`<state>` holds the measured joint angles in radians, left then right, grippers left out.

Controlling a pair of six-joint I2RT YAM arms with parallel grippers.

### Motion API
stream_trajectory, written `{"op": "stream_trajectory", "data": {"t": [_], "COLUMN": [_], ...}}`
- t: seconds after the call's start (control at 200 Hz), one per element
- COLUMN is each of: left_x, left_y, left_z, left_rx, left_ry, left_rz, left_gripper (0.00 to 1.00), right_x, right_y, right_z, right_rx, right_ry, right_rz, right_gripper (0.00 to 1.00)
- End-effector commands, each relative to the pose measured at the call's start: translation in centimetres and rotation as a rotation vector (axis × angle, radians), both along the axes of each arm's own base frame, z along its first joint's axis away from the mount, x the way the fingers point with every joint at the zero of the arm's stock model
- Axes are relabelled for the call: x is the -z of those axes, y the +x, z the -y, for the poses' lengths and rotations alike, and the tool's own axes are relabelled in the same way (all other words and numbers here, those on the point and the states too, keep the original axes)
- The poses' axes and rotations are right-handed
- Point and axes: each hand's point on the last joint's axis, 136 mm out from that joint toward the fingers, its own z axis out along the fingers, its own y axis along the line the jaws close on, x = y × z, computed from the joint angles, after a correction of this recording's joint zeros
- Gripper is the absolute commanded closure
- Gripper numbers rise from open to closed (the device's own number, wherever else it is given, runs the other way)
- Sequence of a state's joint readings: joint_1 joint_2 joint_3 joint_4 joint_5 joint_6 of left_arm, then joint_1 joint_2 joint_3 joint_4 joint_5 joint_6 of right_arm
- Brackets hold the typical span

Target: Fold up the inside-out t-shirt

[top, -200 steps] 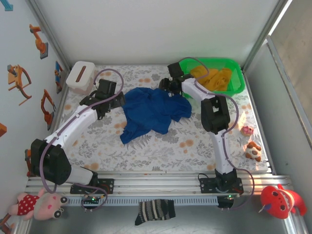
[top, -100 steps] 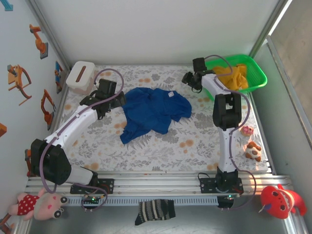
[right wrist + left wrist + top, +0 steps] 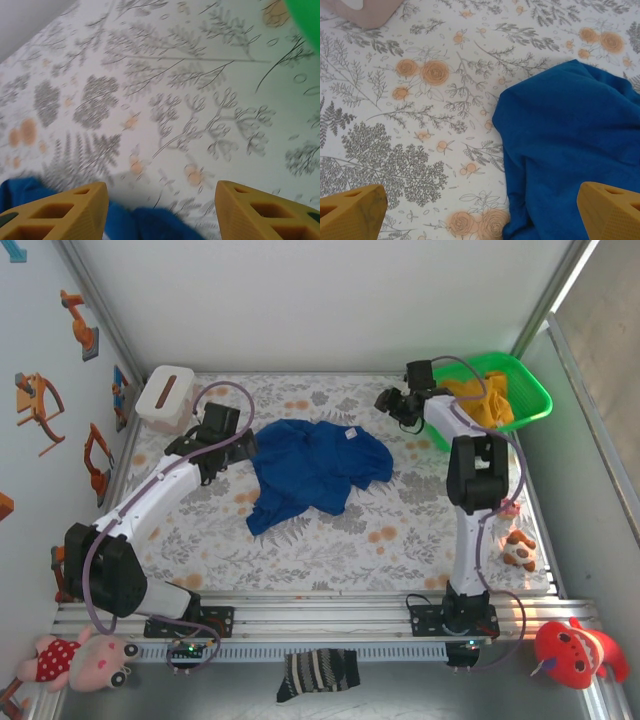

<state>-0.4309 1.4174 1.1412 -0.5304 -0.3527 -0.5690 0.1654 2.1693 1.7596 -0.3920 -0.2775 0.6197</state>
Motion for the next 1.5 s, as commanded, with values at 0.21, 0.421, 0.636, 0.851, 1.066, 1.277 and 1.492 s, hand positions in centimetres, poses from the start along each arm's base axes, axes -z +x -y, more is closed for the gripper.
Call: {"op": "stream_trajectory", "data": {"t": [0.21, 0.421, 0.636, 0.851, 1.066, 1.277, 1.492], "left_x": [3.9, 7.3, 9.1, 10.6, 11.6, 12.9, 14.4], "left_y": [-5.9, -9.3, -10.3, -10.1, -9.2, -8.7, -8.4], "left_z": [0.9, 0.6, 1.5, 3.2, 5.2, 7.0, 8.4], "left_rx": [0.045, 0.013, 0.006, 0.053, 0.112, 0.144, 0.174], "left_ry": [-0.128, -0.167, -0.227, -0.225, -0.227, -0.226, -0.197], "left_rz": [-0.22, -0.29, -0.322, -0.364, -0.383, -0.402, -0.428], "left_gripper": [0.03, 0.03, 0.03, 0.03, 0.1, 0.23, 0.57], "right_x": [-6.7, -4.8, -1.2, 2.3, 3.7, 3.5, 1.4], "right_y": [-11.2, -14.6, -14.7, -14.8, -15.0, -14.9, -14.5], "right_z": [-9.1, -16.8, -20.9, -21.0, -20.6, -20.6, -20.2], "right_rx": [-0.318, -0.546, -0.629, -0.624, -0.62, -0.617, -0.61], "right_ry": [0.008, -0.053, -0.089, -0.127, -0.142, -0.139, -0.12], "right_rz": [0.11, 0.085, 0.024, -0.033, -0.052, -0.047, -0.006], "right_gripper": [0.42, 0.42, 0.42, 0.42, 0.53, 0.87, 1.0]}}
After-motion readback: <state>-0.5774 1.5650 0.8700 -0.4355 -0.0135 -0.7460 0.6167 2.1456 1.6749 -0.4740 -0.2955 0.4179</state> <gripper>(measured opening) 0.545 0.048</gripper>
